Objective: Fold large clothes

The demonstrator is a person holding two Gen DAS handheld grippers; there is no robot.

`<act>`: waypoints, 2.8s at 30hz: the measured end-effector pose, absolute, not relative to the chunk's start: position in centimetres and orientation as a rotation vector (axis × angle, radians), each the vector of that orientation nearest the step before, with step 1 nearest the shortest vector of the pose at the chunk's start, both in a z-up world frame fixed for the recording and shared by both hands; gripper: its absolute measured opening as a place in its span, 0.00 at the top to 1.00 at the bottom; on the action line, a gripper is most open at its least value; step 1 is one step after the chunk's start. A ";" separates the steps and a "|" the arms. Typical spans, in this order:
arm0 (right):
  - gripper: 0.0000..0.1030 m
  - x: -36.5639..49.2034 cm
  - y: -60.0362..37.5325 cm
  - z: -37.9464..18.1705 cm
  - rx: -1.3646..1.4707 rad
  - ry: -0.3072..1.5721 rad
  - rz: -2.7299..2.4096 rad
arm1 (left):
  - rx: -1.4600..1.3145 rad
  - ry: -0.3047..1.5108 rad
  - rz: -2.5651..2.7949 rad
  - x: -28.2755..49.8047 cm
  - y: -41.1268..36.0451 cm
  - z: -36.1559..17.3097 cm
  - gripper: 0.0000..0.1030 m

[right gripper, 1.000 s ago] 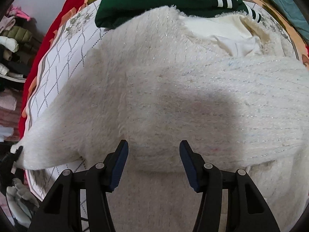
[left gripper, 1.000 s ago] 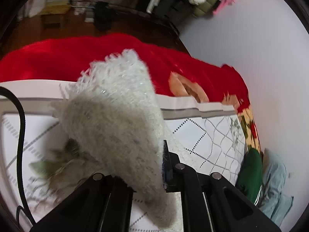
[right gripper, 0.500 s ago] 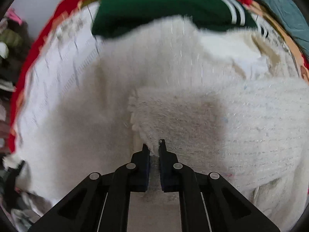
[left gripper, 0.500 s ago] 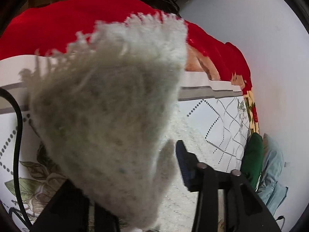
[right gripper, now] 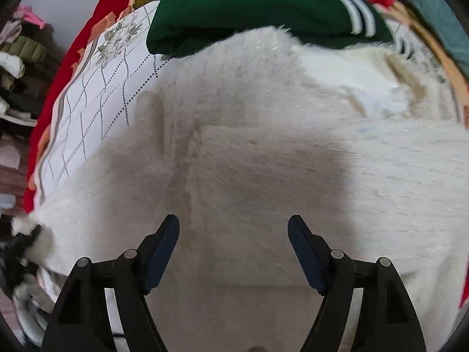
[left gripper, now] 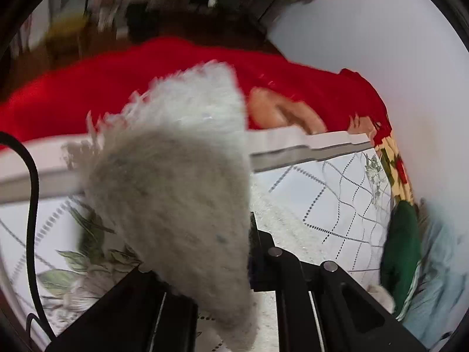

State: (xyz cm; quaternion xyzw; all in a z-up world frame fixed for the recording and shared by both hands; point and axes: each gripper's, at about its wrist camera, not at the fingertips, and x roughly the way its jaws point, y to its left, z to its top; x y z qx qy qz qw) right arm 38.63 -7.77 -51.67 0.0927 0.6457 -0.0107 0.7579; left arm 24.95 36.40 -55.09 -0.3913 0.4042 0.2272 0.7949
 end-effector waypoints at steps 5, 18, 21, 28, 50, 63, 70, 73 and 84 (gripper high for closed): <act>0.14 36.3 -9.0 -51.2 0.048 1.422 -0.142 | -0.594 0.856 0.461 25.7 32.2 -50.0 0.95; 0.14 35.3 -16.6 -50.2 0.091 1.396 -0.245 | -0.237 0.862 0.195 27.8 14.8 -42.6 0.95; 0.14 34.2 -21.2 -49.0 0.157 1.381 -0.269 | -0.216 0.871 0.099 28.1 9.7 -41.5 0.95; 0.14 29.5 -33.5 -47.1 0.252 1.362 -0.406 | -0.248 0.960 -0.191 29.3 -5.7 -40.9 0.95; 0.14 22.3 -49.3 -47.4 0.592 1.247 -0.394 | -0.008 1.096 -0.368 27.2 -21.3 -44.2 0.13; 0.14 28.5 -44.4 -46.1 0.778 1.224 -0.127 | -0.120 1.245 0.103 26.7 -4.7 -47.6 0.13; 0.14 30.9 -42.9 -48.2 0.634 1.349 -0.224 | -0.117 1.235 0.190 27.7 -2.0 -48.9 0.13; 0.14 30.8 -43.5 -50.9 0.636 1.426 -0.255 | -0.122 1.233 0.199 27.7 -1.9 -49.2 0.13; 0.94 32.9 -41.3 -45.4 0.568 1.141 -0.062 | -0.134 1.196 0.194 28.5 -0.8 -47.0 0.13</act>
